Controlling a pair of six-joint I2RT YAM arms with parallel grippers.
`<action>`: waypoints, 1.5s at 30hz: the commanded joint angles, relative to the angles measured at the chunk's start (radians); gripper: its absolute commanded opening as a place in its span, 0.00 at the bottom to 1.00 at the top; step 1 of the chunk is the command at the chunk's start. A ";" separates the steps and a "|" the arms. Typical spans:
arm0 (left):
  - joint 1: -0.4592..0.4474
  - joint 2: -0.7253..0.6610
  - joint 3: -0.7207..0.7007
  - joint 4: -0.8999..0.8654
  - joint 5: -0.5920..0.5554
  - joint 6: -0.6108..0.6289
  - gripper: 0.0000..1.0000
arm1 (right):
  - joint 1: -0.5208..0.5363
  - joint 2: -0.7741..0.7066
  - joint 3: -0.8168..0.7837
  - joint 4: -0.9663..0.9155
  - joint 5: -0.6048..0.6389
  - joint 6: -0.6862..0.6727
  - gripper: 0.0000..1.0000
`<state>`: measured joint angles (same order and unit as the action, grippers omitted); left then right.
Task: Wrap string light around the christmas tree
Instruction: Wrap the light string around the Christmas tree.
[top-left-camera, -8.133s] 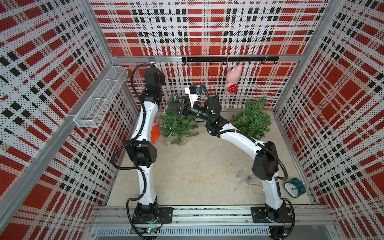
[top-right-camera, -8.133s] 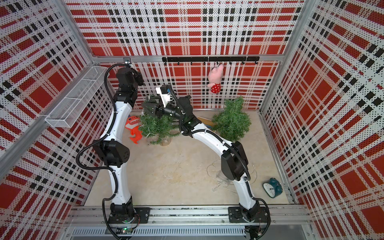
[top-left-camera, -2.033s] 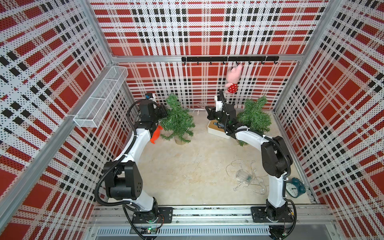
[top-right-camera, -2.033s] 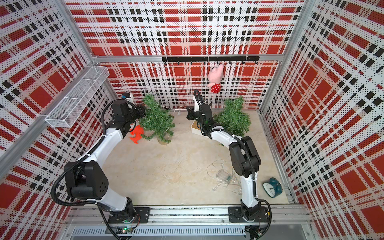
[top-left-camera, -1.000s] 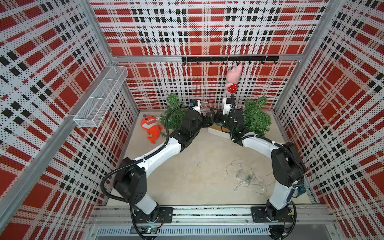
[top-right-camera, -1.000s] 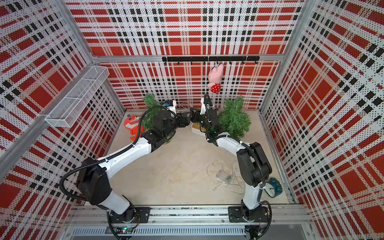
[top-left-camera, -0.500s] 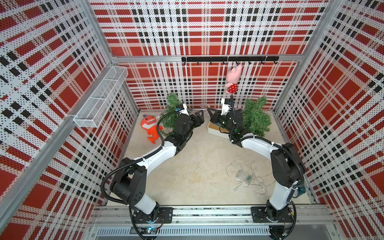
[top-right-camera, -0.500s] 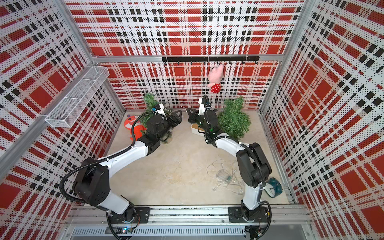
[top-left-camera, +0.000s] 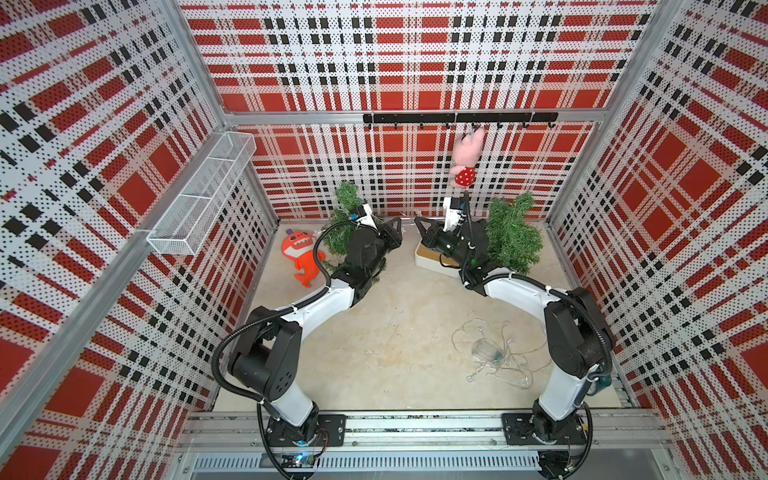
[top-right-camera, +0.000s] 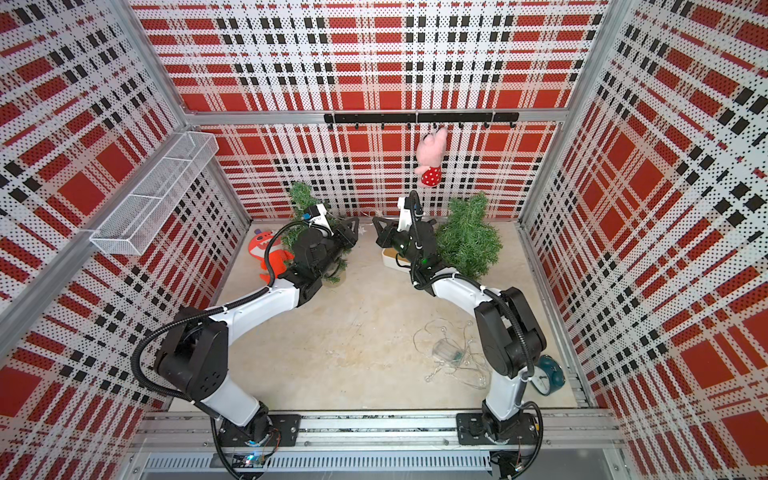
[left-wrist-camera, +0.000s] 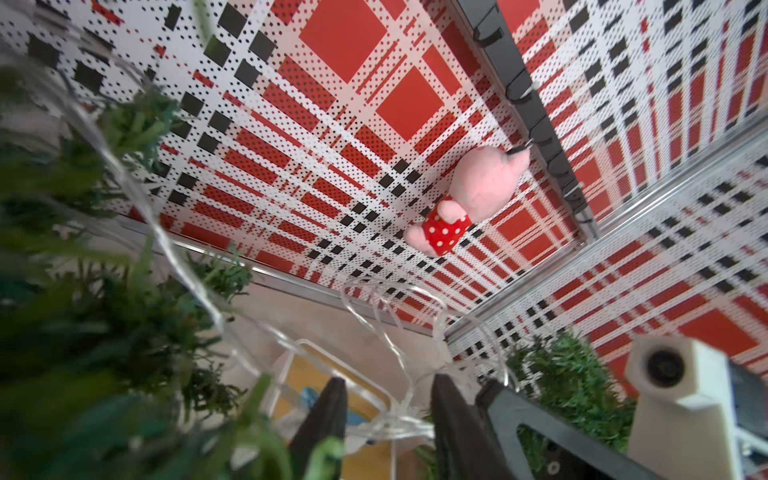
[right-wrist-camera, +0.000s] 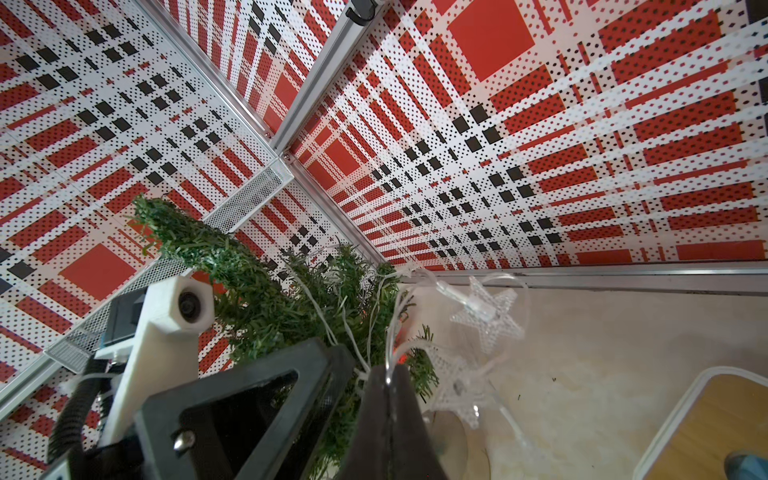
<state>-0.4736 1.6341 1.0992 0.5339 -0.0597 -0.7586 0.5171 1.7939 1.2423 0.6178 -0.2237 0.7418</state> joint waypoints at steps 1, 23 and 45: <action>0.003 0.006 0.031 0.076 0.064 -0.032 0.21 | 0.009 -0.045 -0.027 -0.003 0.006 -0.014 0.02; 0.048 -0.062 0.104 -0.169 0.249 0.120 0.17 | -0.023 -0.077 -0.092 -0.220 -0.019 -0.317 0.43; 0.001 -0.141 0.145 -0.387 0.218 0.367 0.39 | 0.024 0.288 0.011 0.042 -0.115 -0.469 0.78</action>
<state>-0.4736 1.5192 1.2297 0.1707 0.1738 -0.4427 0.5255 2.0541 1.2179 0.5842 -0.3298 0.2630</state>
